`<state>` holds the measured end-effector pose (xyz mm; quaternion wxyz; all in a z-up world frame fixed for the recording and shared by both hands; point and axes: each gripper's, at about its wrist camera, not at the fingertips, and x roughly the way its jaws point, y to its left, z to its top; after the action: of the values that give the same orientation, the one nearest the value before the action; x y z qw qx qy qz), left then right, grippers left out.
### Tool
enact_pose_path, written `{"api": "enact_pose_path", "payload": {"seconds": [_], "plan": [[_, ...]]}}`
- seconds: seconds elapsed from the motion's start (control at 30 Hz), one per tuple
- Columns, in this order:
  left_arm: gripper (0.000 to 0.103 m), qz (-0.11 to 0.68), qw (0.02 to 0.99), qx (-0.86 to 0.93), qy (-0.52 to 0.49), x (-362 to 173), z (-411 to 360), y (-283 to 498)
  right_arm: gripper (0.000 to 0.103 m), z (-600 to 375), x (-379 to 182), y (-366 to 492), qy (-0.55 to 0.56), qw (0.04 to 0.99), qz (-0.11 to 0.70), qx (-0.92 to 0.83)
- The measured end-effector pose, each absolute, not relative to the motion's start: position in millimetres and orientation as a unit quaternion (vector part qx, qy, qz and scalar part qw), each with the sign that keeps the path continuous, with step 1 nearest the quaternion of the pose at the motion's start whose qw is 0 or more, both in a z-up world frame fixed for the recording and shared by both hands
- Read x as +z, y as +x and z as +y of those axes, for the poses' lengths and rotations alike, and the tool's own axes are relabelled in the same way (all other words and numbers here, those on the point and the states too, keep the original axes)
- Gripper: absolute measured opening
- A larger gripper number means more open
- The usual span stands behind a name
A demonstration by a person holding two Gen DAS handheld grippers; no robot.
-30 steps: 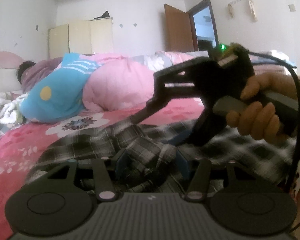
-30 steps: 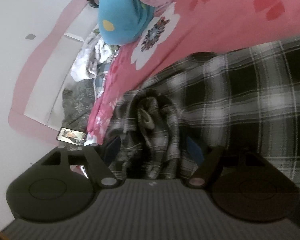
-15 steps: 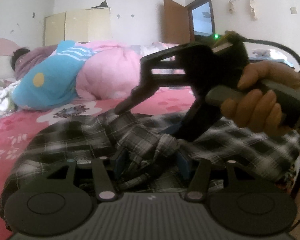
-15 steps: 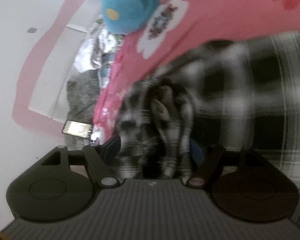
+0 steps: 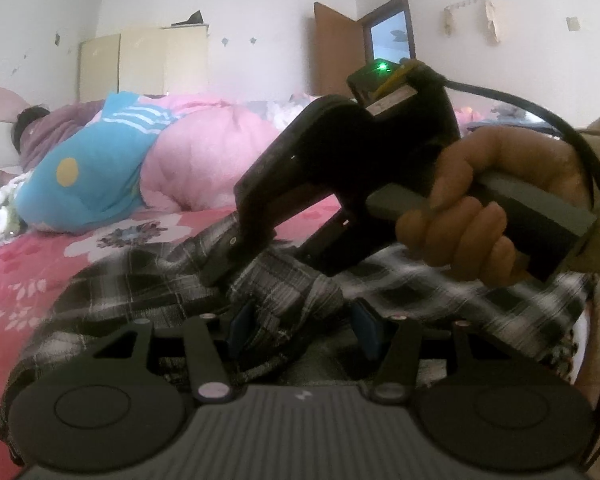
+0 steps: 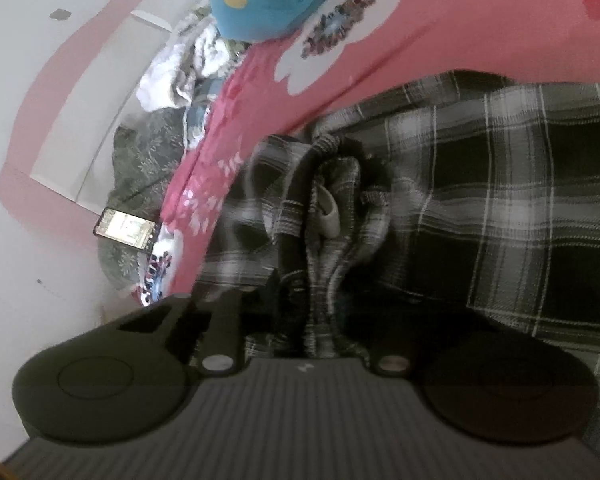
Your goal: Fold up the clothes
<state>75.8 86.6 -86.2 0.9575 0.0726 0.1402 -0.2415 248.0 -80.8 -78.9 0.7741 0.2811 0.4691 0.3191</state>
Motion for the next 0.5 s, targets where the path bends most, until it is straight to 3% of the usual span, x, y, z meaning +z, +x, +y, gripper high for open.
{"api": "enact_pose_path", "payload": {"seconds": [0.33, 0.5], "plan": [[0.055, 0.070, 0.962, -0.265, -0.008, -39.9, 116.1, 70.9, 0.017, -134.6, -31.2, 229.7, 0.281, 0.817, 0.406, 0.299], [0.055, 0.087, 0.971, -0.213, -0.063, -33.2, 142.6, 93.9, 0.017, -180.3, -12.1, 219.5, 0.249, 0.840, 0.401, 0.267]]}}
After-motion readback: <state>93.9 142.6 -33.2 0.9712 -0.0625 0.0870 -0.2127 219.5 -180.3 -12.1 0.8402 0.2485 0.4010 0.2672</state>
